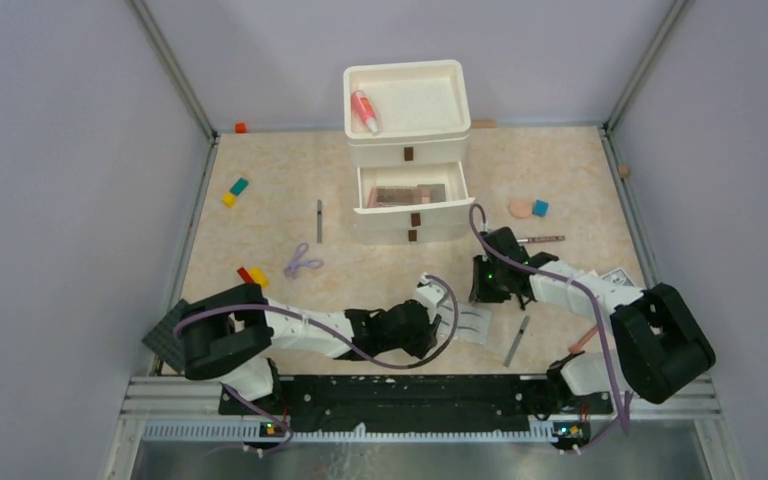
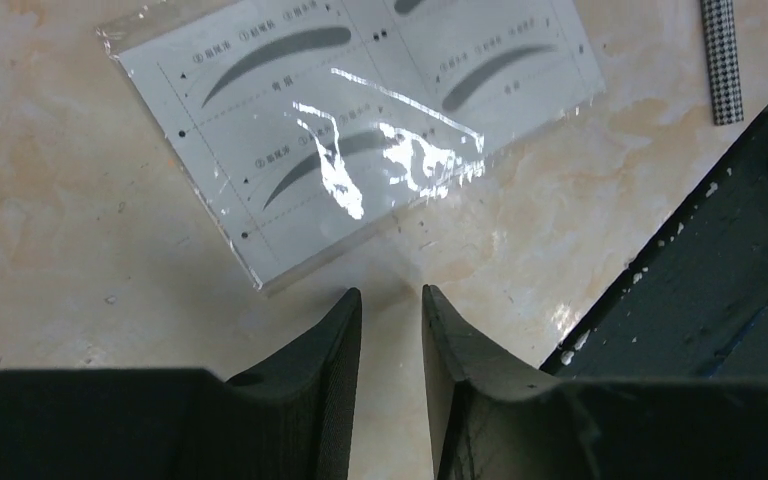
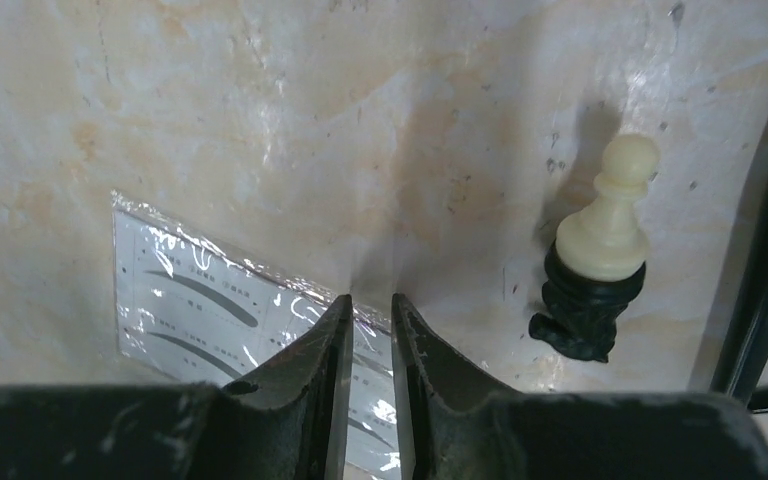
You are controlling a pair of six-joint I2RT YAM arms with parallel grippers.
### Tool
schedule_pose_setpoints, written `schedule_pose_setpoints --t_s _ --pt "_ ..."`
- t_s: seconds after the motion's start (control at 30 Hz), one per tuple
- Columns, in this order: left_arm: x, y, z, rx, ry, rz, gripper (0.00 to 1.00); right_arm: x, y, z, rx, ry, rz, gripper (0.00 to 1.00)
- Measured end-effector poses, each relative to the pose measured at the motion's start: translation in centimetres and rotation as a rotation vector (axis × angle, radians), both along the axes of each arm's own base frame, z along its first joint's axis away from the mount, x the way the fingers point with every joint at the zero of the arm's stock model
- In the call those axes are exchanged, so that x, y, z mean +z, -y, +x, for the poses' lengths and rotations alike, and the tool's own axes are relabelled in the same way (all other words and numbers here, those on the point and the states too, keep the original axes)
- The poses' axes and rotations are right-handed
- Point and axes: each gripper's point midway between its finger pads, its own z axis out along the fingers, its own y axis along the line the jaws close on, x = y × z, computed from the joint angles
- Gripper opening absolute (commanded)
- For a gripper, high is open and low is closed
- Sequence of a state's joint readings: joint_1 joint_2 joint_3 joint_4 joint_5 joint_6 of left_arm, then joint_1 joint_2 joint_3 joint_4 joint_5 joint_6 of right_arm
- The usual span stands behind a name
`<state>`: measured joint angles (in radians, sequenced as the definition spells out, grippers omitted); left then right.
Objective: Organize the makeup
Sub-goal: Pick up the makeup from the center of the board.
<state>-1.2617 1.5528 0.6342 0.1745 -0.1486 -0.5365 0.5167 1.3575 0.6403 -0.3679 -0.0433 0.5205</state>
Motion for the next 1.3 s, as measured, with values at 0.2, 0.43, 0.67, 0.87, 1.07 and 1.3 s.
schedule_pose_setpoints --t_s 0.2,0.43,0.67,0.87,1.07,1.3 --pt "-0.1 0.9 0.8 0.057 0.004 -0.023 0.33 -0.1 -0.5 -2.0 0.014 -0.005 0.027 0.17" --pt "-0.2 1.3 2.7 0.182 0.029 0.001 0.32 -0.2 -1.8 -4.8 0.055 -0.038 0.073 0.18" --pt "-0.3 0.0 4.1 0.297 0.062 0.068 0.37 -0.2 -3.3 -6.2 0.076 -0.068 0.109 0.23" --pt "-0.3 -2.8 4.4 0.36 0.082 0.126 0.42 0.0 -3.7 -6.7 0.047 -0.069 0.137 0.38" --pt "-0.3 -4.6 3.9 0.366 0.077 0.166 0.58 0.5 -4.2 -6.4 0.005 -0.044 0.189 0.54" --pt "-0.1 -5.4 2.4 0.317 0.011 0.145 0.61 0.7 -5.6 -6.0 0.007 -0.046 0.256 0.54"
